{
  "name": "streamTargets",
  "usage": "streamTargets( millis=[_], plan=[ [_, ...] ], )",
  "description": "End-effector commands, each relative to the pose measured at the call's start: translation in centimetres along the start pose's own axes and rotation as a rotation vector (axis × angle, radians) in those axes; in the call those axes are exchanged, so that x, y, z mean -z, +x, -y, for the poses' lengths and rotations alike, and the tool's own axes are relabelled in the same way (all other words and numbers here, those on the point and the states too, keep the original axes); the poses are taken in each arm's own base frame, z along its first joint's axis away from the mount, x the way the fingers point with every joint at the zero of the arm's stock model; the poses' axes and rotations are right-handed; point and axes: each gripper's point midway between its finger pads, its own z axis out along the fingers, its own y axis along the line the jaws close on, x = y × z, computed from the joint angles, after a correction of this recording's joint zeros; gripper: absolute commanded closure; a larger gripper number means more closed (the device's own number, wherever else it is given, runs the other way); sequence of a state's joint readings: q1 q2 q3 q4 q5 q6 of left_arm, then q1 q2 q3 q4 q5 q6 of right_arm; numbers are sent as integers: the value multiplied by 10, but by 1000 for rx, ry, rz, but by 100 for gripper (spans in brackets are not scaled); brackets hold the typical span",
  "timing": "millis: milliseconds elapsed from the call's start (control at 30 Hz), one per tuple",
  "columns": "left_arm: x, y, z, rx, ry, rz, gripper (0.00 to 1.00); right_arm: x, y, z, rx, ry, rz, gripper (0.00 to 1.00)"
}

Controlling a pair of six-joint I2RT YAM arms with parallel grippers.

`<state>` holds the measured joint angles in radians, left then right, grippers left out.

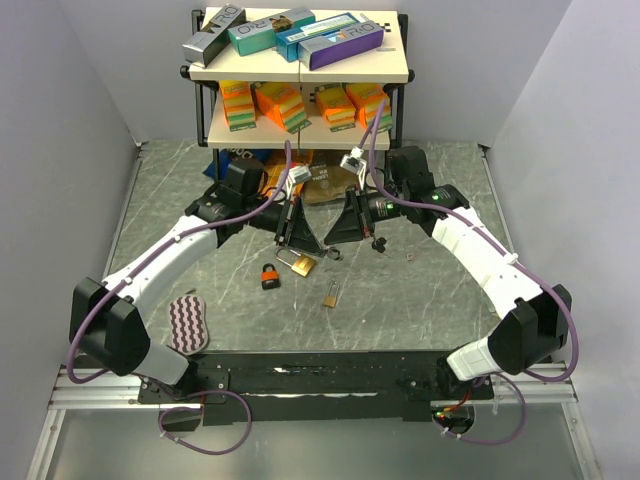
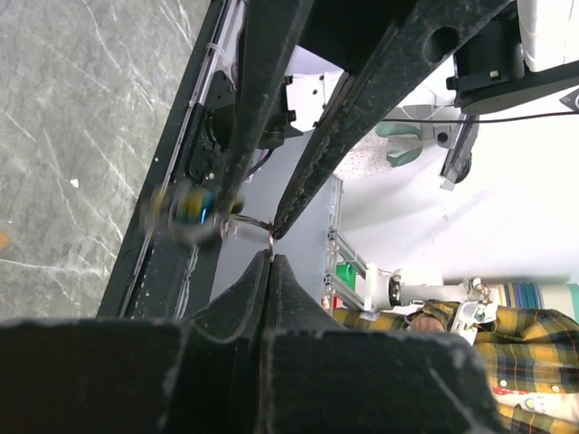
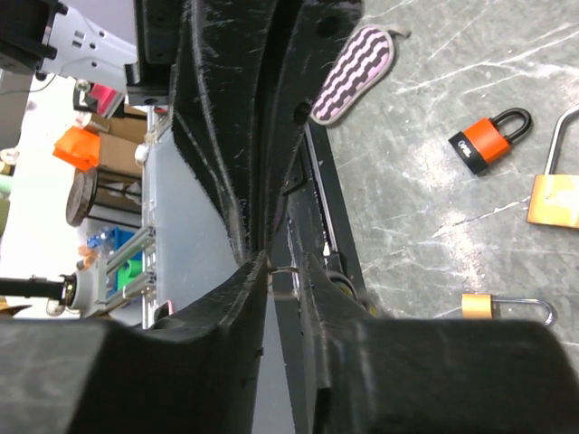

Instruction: Unlock with the key

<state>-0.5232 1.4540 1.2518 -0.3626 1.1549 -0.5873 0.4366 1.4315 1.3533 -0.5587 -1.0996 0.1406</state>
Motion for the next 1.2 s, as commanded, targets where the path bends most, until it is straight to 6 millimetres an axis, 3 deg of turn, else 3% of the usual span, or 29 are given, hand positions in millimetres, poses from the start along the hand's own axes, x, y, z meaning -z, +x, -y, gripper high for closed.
streamTargets(
  millis=[0,433,500,600,667,700,767,800,867,967,1167],
  plan=[
    [3,-4,19,-78,45,11,99,-1,-3,-7,48,-32,3,75],
    [2,-9,16,-85,26,35,99,-8,3,-23,47,-126,-56,91],
    [2,-10,16,-86,21,39,99,-10,3,-25,52,-132,-66,99],
    [1,-14,12,-81,1,56,99,-11,4,-25,45,-134,-67,100],
    [1,-20,8,-77,-28,91,90,-10,1,-24,54,-117,-51,100],
    [1,-22,7,-77,-37,106,72,-9,0,-19,28,-87,-39,100],
    [2,-33,4,-83,-70,161,57,-5,-12,-22,74,-81,21,100],
    [4,-38,5,-94,-79,187,43,-3,-12,-15,19,-57,46,100],
    [7,-48,9,-112,-82,245,29,2,-23,-19,42,-47,111,100],
    [11,-59,14,-126,-86,314,23,7,-36,-24,61,-22,185,100],
    [27,-85,22,-127,-142,520,23,21,-69,-34,94,38,379,100]
  ],
)
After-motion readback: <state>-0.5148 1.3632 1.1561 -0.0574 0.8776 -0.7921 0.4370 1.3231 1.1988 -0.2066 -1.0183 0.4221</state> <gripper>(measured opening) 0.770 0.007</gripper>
